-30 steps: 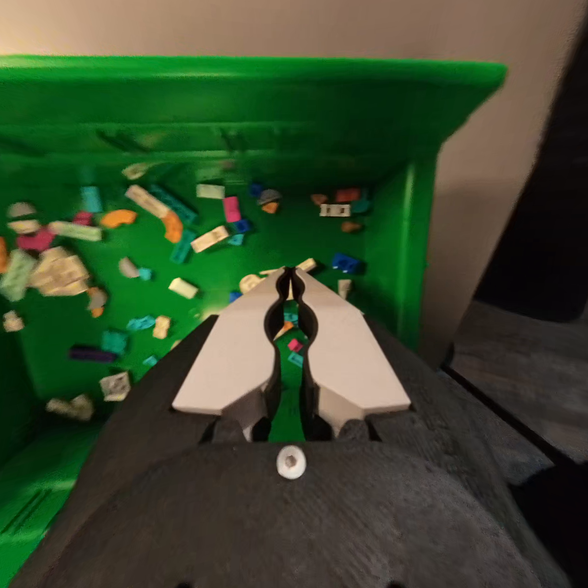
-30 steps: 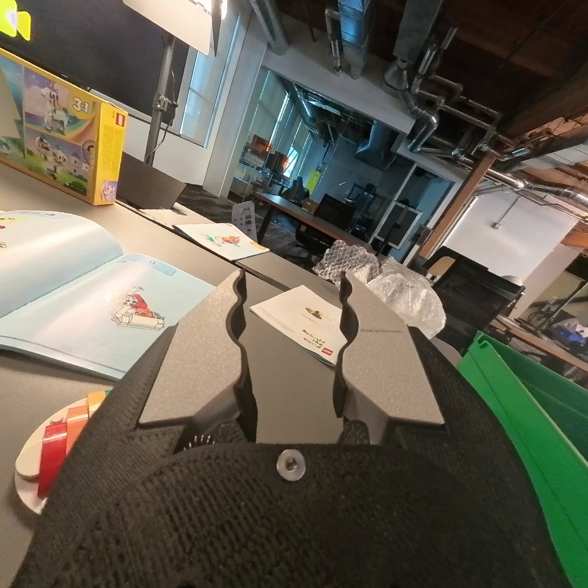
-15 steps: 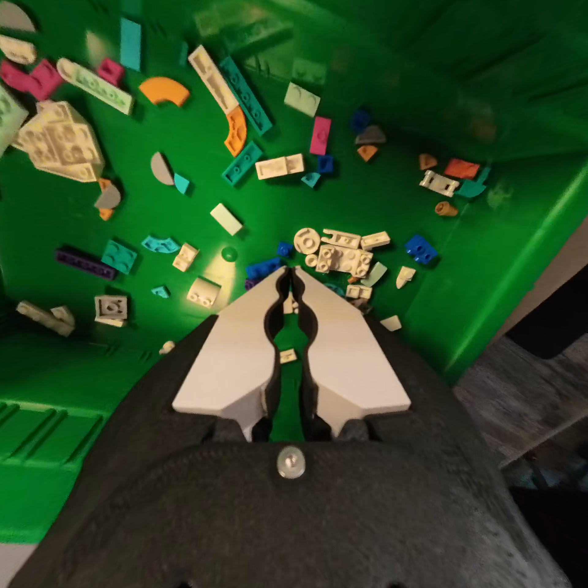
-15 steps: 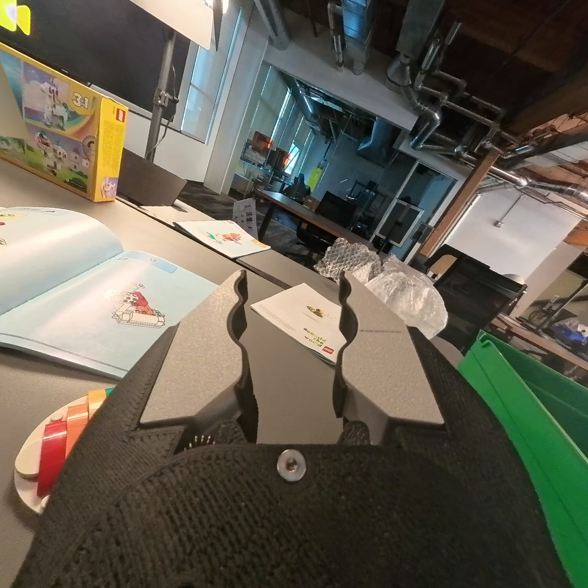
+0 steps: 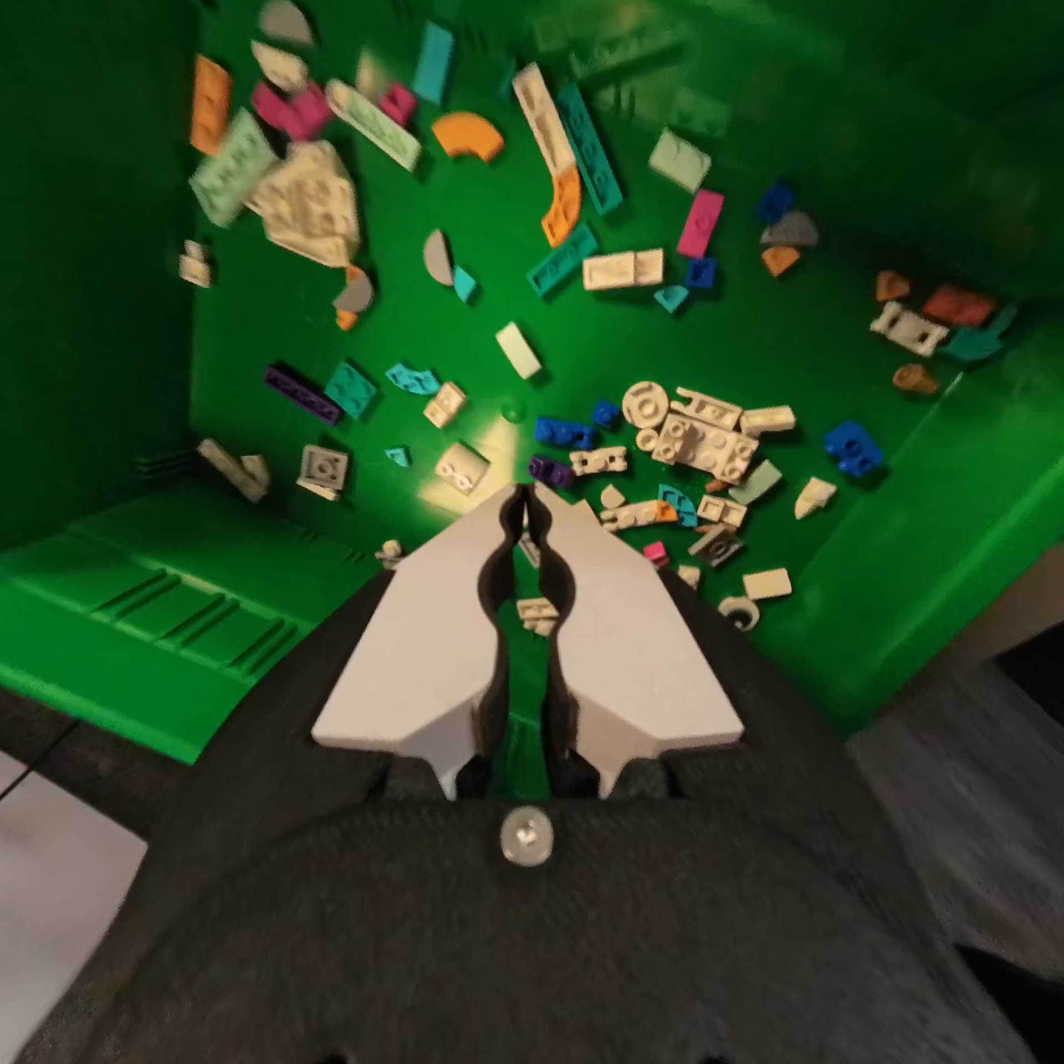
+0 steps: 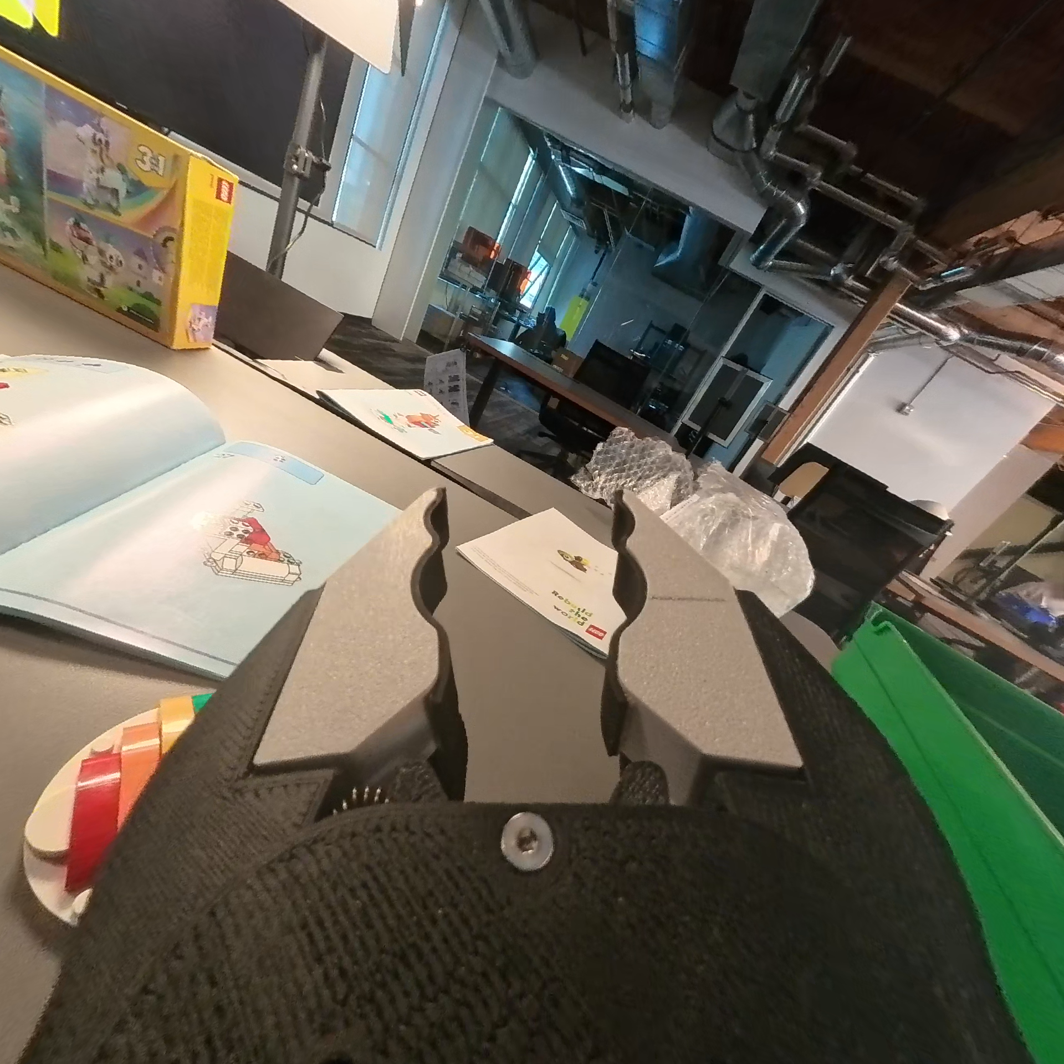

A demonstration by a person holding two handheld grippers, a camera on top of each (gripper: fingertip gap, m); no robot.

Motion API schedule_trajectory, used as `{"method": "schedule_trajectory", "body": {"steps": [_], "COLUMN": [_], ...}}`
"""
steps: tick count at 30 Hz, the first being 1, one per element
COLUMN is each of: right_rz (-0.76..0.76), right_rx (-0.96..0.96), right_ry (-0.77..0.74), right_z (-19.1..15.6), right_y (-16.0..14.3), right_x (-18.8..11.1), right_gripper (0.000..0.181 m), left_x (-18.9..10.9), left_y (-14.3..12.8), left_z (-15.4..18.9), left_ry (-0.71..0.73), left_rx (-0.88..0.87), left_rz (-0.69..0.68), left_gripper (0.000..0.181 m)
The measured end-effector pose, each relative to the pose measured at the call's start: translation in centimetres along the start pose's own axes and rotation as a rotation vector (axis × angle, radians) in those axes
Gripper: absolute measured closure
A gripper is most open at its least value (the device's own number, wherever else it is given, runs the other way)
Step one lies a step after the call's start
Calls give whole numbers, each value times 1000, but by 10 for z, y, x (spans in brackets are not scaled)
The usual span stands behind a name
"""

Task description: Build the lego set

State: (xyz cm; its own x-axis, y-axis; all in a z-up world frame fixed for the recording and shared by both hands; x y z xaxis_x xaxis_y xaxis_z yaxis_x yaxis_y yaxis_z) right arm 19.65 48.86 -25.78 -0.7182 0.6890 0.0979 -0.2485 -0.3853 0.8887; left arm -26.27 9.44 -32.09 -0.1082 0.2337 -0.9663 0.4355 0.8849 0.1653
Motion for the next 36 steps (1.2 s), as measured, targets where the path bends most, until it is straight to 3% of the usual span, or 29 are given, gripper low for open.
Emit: {"method": "schedule_trajectory", "body": {"steps": [1,8,15,17,22,25,33,36], "right_rz": [1,27,51,16,-200,-343,-385,-393], "right_rx": [-3,22,106,50,-187,-378,-613,-695], "right_ry": [1,11,64,215,755,921,977,930], "right_z": [0,0,6,-17,-130,-171,-204,-208], "right_y": [0,4,10,14,17,9,13,10], "right_x": [0,-1,-10,-13,-21,-18,3,8], "right_gripper": [125,125,124,124,128,128,132,148], "left_x": [-6,-68,-119,-123,-115,-108,-117,-117], "left_y": [6,53,75,81,97,105,125,128], "left_z": [-2,7,61,83,125,139,165,171], "left_ry": [36,168,244,227,202,185,44,-3], "left_rx": [-14,-95,-51,-46,-16,-11,-103,-117], "left_rz": [49,488,820,895,982,993,1177,1206], "left_gripper": [181,180,176,175,172,171,170,170]}}
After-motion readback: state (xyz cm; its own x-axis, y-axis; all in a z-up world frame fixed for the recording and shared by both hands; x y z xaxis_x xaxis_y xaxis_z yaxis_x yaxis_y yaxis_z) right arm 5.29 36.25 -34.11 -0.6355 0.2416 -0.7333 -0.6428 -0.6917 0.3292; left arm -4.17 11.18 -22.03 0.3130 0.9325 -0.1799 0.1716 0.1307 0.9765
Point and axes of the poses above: each gripper's, where its closed fingertips meet, x out along the fingers, y out of its top, z = x × y across the jaws, the point moved 2 cm from there along -x, back along the fingers, and after that the axes turned 2 degrees about y, right-handed, at the moved point
